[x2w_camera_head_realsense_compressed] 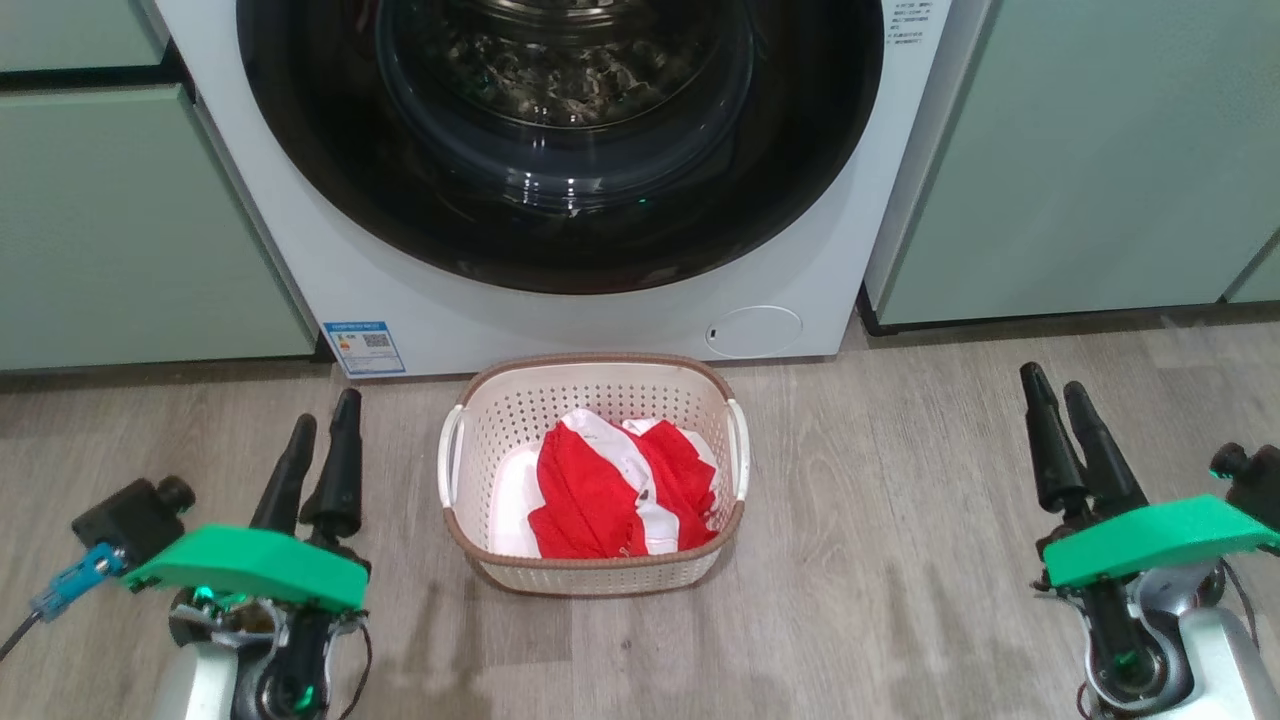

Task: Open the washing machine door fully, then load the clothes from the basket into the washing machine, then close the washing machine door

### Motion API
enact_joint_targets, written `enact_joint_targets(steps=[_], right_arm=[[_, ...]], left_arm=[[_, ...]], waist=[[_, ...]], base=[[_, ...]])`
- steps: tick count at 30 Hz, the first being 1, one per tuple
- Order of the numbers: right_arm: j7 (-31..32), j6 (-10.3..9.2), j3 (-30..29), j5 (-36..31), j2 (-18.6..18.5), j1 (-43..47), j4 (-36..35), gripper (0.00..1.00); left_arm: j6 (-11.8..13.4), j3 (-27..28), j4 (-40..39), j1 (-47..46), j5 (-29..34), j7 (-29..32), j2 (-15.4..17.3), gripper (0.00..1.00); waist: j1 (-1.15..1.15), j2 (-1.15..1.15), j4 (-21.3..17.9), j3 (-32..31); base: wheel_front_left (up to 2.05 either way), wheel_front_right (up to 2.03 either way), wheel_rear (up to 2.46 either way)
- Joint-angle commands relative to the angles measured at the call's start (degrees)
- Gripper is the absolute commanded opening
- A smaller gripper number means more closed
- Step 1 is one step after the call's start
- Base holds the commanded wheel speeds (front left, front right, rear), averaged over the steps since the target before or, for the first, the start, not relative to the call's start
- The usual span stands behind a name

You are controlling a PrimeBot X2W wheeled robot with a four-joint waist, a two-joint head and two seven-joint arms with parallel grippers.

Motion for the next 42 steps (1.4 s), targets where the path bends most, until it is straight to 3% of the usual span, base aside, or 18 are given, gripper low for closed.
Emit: enact_joint_targets(steps=[1,23,42], right_arm=[[-0.8,0.01,0.7,-1.2,-1.1,-2.3,-2.5,1.00],[-2.7,0.00,2.1,-19.9,-0.5,-2.3,-1.5,1.00],[-5.3,0.00,1.1,-30.8,1.4,-2.9,-1.8,1.00]], left_arm=[[0.1,0.9,-2.4,-2.8,1.1,-0.6,1.3,1.00],[5.1,-2.5,-1.9,-3.9,19.5,-4.5,3.7,1.00],[7.6,-2.1,1.0,-4.8,28.3,-7.5,3.7,1.00]], waist=[[0.00,0.00,0.0,0.0],[0.00,0.00,-0.3,0.8],[0.00,0.00,-0.4,1.8]], base=[[0.00,0.00,0.00],[0.00,0.00,0.00],[0.00,0.00,0.00]])
